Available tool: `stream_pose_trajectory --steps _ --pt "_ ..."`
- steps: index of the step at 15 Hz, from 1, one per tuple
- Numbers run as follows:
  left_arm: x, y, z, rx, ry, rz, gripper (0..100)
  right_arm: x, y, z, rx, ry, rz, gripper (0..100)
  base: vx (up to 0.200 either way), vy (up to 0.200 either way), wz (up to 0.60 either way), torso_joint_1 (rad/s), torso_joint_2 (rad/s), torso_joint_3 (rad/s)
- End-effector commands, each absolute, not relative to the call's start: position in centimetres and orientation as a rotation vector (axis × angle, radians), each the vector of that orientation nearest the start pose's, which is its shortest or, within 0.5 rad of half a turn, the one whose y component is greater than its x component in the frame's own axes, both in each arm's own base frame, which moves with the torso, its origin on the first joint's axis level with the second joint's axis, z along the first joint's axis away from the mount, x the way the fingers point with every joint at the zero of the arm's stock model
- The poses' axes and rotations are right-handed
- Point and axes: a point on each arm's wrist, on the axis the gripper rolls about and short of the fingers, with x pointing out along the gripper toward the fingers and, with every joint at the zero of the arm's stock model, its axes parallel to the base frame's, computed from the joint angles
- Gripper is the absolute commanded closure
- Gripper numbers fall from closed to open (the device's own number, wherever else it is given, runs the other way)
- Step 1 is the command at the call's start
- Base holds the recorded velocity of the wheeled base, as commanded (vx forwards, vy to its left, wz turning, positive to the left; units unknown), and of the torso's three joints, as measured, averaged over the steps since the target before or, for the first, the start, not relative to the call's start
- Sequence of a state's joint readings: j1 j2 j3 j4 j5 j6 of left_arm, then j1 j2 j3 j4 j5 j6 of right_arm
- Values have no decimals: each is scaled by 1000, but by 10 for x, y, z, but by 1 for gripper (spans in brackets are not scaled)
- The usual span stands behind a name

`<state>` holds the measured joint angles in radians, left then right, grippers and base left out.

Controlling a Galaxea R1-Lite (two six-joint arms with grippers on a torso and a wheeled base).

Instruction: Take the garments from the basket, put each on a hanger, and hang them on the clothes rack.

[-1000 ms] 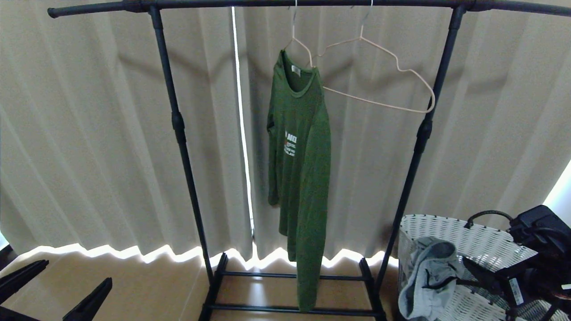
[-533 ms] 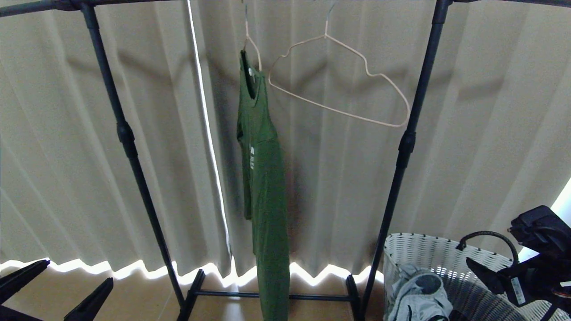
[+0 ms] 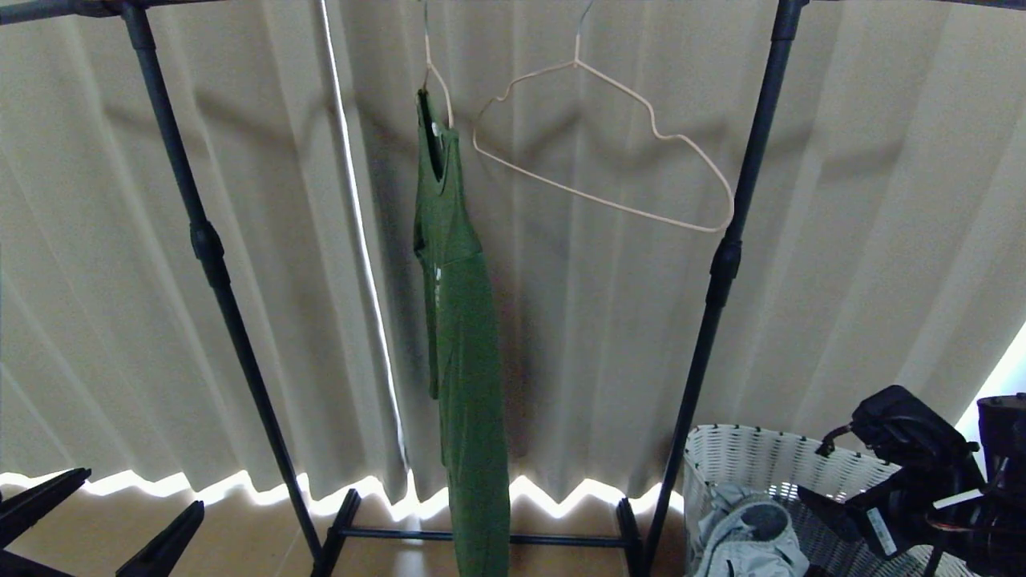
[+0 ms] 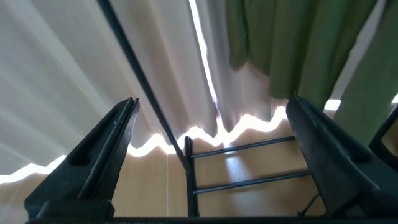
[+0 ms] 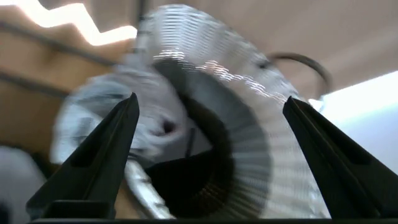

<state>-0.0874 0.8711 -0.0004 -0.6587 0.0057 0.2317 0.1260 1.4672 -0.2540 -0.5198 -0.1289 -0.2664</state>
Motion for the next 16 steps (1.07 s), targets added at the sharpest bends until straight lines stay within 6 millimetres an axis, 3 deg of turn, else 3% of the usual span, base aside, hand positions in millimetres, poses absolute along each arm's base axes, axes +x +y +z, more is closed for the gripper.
stream_pose_trajectory --steps 1,3,14,15,16 --pt "77 -7 123 240 200 -105 0 204 29 65 -363 827 168 0 0 0 0 0 0 0" --pt "77 -7 123 247 199 -106 0 220 32 55 -371 857 172 0 0 0 0 0 0 0" --pt "77 -7 123 257 202 -107 0 250 25 26 -412 958 95 0 0 0 0 0 0 0" --pt "77 -7 123 257 200 -107 0 249 25 26 -412 960 92 100 0 0 0 0 0 0" --pt "77 -7 123 257 199 -107 0 249 25 27 -411 956 91 100 0 0 0 0 0 0"
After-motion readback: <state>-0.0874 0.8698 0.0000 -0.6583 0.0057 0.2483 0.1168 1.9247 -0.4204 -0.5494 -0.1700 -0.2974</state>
